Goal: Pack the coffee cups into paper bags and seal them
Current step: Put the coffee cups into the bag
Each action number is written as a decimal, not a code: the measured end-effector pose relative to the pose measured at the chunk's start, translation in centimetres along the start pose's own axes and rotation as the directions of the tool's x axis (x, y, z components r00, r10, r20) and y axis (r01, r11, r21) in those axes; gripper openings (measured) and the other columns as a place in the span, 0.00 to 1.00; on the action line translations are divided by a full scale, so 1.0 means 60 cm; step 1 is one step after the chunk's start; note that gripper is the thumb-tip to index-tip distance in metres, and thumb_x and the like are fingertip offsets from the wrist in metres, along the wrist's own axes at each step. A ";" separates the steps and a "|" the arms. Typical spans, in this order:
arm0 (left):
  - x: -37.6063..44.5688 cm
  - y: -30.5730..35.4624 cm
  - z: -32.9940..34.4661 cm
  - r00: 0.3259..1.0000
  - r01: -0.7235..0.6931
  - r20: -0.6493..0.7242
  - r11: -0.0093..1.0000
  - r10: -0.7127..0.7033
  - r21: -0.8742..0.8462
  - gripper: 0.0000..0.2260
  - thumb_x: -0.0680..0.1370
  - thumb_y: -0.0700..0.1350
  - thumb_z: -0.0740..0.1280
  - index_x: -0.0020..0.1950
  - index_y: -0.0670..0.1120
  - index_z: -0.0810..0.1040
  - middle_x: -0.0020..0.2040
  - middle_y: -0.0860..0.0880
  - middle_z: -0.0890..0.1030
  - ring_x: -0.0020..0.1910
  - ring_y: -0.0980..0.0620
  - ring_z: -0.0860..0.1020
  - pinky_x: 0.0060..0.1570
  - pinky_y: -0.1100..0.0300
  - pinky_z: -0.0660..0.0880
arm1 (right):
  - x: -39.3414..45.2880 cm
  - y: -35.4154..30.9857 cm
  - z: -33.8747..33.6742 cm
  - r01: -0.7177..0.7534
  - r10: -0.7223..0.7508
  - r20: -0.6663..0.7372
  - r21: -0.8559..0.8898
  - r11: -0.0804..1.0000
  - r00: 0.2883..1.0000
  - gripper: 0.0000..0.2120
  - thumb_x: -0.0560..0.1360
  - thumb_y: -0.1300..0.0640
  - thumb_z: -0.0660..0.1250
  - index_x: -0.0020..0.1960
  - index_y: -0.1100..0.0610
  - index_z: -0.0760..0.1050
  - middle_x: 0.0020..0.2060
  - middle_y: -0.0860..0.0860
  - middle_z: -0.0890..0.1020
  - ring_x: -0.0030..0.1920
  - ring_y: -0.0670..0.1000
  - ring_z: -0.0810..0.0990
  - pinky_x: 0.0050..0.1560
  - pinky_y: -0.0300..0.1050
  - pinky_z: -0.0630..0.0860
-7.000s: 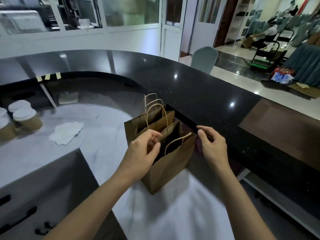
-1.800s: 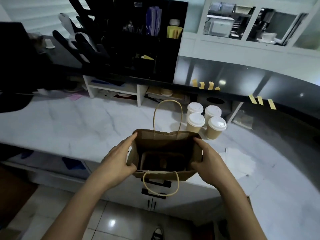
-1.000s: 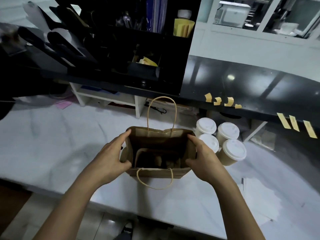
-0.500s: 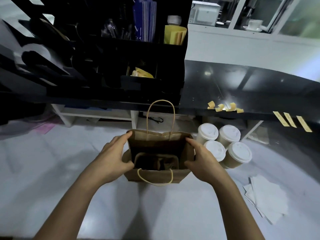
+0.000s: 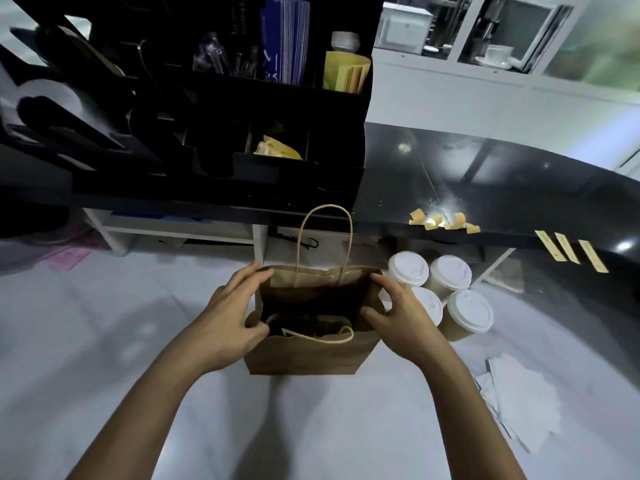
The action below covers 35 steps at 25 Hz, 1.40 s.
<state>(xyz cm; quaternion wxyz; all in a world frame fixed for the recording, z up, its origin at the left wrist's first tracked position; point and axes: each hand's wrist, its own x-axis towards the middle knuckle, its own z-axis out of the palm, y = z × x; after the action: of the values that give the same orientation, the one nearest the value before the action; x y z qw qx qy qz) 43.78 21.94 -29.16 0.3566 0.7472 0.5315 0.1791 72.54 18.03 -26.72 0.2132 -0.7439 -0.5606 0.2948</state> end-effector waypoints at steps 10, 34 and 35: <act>0.019 -0.008 0.018 0.999 0.015 -0.039 0.996 -0.019 -0.082 0.37 0.77 0.46 0.72 0.79 0.63 0.56 0.78 0.64 0.53 0.76 0.54 0.60 0.65 0.55 0.70 | 0.016 0.052 -0.026 0.109 -0.048 -0.251 0.234 0.966 0.967 0.11 0.80 0.50 0.69 0.62 0.44 0.78 0.47 0.40 0.82 0.44 0.36 0.80 0.35 0.30 0.73; 0.019 -0.013 0.023 1.000 -0.008 0.007 0.998 0.009 -0.056 0.40 0.76 0.50 0.73 0.79 0.67 0.52 0.77 0.71 0.48 0.77 0.53 0.58 0.65 0.53 0.71 | 0.073 0.141 0.004 -0.204 0.089 -0.304 -0.372 0.906 0.949 0.42 0.72 0.41 0.75 0.77 0.56 0.61 0.70 0.59 0.71 0.71 0.63 0.69 0.75 0.65 0.61; 0.019 -0.012 0.023 1.000 -0.007 0.009 0.998 0.008 -0.056 0.40 0.76 0.50 0.73 0.79 0.66 0.52 0.78 0.70 0.48 0.77 0.53 0.58 0.66 0.52 0.71 | 0.069 0.131 0.001 -0.202 0.101 -0.306 -0.320 0.926 0.947 0.44 0.71 0.42 0.76 0.79 0.55 0.59 0.70 0.59 0.70 0.70 0.63 0.70 0.73 0.65 0.65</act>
<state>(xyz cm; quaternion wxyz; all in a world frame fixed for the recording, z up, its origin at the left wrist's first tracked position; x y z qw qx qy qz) 44.63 22.66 -30.72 0.3793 0.7396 0.5218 0.1918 78.93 19.82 -32.68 0.1332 -0.8457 -0.5075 0.0973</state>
